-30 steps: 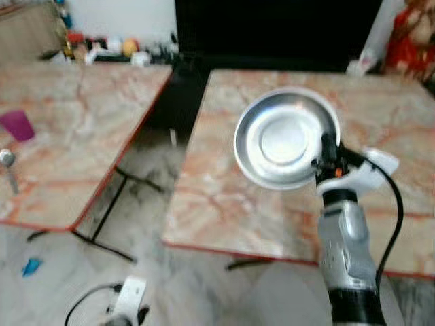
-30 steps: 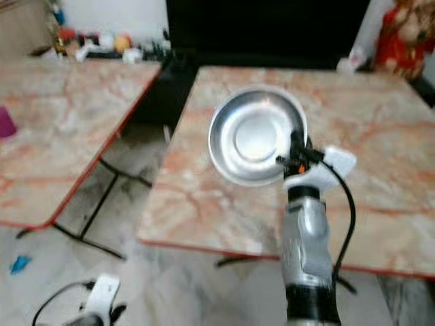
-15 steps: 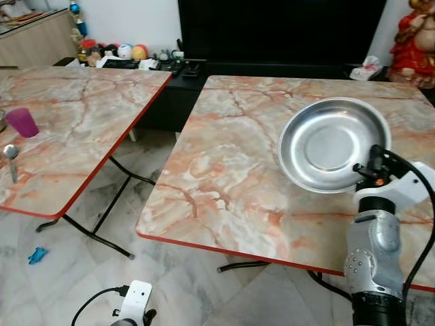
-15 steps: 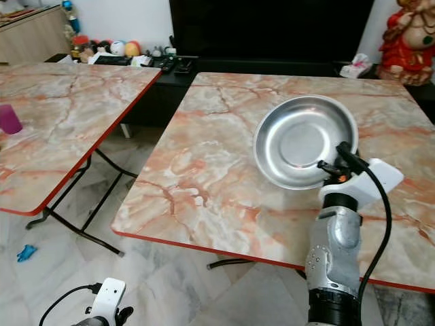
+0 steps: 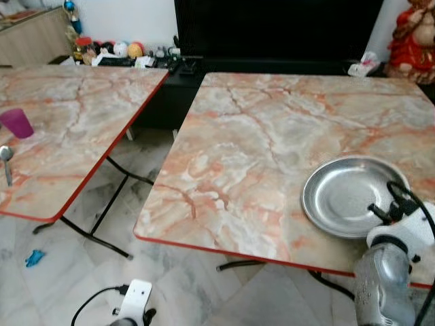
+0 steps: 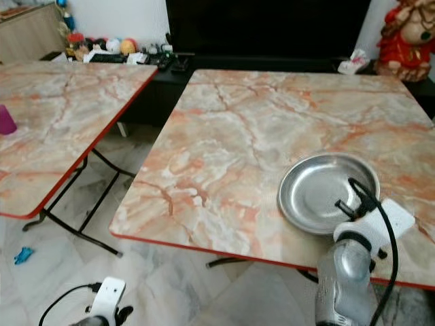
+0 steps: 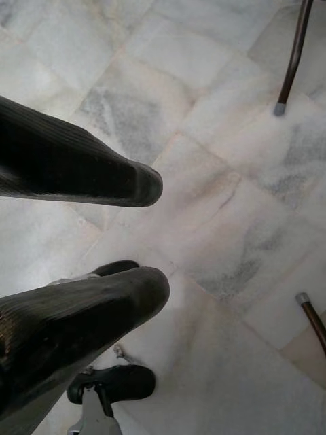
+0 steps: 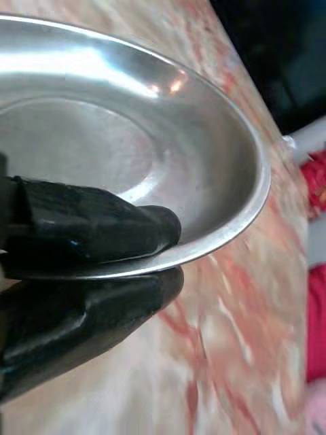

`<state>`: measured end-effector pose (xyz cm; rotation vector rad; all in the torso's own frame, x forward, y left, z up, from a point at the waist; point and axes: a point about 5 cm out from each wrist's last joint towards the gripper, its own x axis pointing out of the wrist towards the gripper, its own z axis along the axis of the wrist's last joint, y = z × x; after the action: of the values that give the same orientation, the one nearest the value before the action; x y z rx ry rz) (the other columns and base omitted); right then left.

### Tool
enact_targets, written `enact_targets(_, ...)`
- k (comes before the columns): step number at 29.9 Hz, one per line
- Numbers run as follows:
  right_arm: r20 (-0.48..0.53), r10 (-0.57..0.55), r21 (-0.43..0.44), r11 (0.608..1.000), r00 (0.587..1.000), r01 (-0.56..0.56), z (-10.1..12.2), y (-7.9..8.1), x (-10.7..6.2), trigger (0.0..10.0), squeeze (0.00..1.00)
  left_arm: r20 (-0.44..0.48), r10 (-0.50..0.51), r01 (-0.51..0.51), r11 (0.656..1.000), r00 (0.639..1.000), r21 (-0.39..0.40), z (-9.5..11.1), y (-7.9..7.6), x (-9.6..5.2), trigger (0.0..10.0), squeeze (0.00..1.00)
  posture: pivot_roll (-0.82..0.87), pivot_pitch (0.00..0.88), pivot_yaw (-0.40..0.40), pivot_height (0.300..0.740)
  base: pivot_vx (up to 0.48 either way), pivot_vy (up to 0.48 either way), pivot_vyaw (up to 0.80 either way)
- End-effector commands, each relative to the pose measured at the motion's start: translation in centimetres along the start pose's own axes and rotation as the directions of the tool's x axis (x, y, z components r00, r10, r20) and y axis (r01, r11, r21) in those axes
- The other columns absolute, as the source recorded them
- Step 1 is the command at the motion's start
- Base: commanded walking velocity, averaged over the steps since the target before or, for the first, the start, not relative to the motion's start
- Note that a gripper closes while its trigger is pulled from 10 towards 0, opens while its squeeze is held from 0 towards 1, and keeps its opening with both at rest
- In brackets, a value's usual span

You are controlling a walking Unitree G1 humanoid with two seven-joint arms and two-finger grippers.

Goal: Setting the table

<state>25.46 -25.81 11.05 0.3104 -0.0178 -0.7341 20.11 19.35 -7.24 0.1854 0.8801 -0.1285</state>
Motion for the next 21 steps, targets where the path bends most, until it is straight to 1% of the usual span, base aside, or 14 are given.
enact_targets(1,0.003,-0.001,0.037,0.999,1.0,0.0,0.6,0.5,-0.5,10.0,0.0,-0.025,-0.008,0.008,1.0,1.0,0.013,-0.5,0.0,-0.1,10.0,0.0,-0.07,0.0,0.032,0.74,0.0,0.0,0.0)
enact_targets(4,-0.006,0.005,0.033,0.999,1.0,-0.005,0.4,0.8,-0.6,10.0,0.0,-0.026,0.008,-0.008,1.0,1.0,0.005,-0.5,0.1,-0.1,10.0,0.0,-0.07,0.0,0.032,0.74,0.0,0.0,0.0)
enact_targets(5,-0.039,0.004,0.063,0.998,0.999,-0.002,0.0,1.0,-0.9,10.0,0.0,-0.024,-0.001,0.001,1.0,1.0,0.005,-0.4,0.0,0.0,10.0,0.0,-0.06,0.0,0.028,0.74,0.0,0.0,0.0)
enact_targets(7,-0.066,-0.007,0.072,0.997,0.998,0.012,-0.2,1.0,-1.4,10.0,0.0,-0.018,-0.007,0.008,0.999,1.0,0.038,-0.2,0.1,0.0,10.0,0.0,-0.05,0.0,0.022,0.74,0.0,0.0,0.0)
enact_targets(8,-0.066,-0.007,0.072,0.997,0.998,0.012,-0.2,1.0,-1.4,10.0,0.0,-0.018,-0.007,0.008,0.999,1.0,0.038,-0.2,0.1,0.0,10.0,0.0,-0.05,0.0,0.022,0.74,0.0,0.0,0.0)
enact_targets(11,-0.109,-0.026,0.042,0.999,0.994,0.03,-1.0,0.5,-1.9,10.0,0.0,-0.015,0.013,-0.012,1.0,1.0,0.021,0.0,0.7,0.0,10.0,0.0,-0.06,0.0,0.028,0.74,0.0,0.0,0.0)
enact_targets(13,-0.116,-0.037,0.038,0.998,0.993,0.042,-1.3,0.1,-1.9,10.0,0.0,-0.016,0.012,-0.012,1.0,1.0,0.023,0.0,0.7,0.0,10.0,0.0,-0.06,0.0,0.029,0.74,0.0,0.0,0.0)
enact_targets(14,-0.124,-0.048,0.018,0.999,0.991,0.051,-1.6,-0.2,-1.8,10.0,0.0,-0.017,0.013,-0.012,1.0,1.0,0.024,0.0,0.7,0.0,10.0,0.0,-0.06,0.0,0.029,0.74,0.0,0.0,0.0)
enact_targets(16,-0.132,-0.065,0.03,0.997,0.989,0.069,-1.9,-0.5,-1.8,10.0,0.0,-0.016,0.013,-0.013,1.0,1.0,0.023,0.0,0.7,0.0,10.0,0.0,-0.06,0.0,0.027,0.74,0.0,0.0,0.0)
enact_targets(21,-0.18,-0.114,-0.024,0.993,0.977,0.111,-3.3,-2.1,-1.7,10.0,0.0,-0.008,0.009,-0.009,1.0,1.0,0.018,0.2,0.4,0.0,10.0,0.0,-0.06,0.0,0.026,0.74,0.0,0.0,0.0)
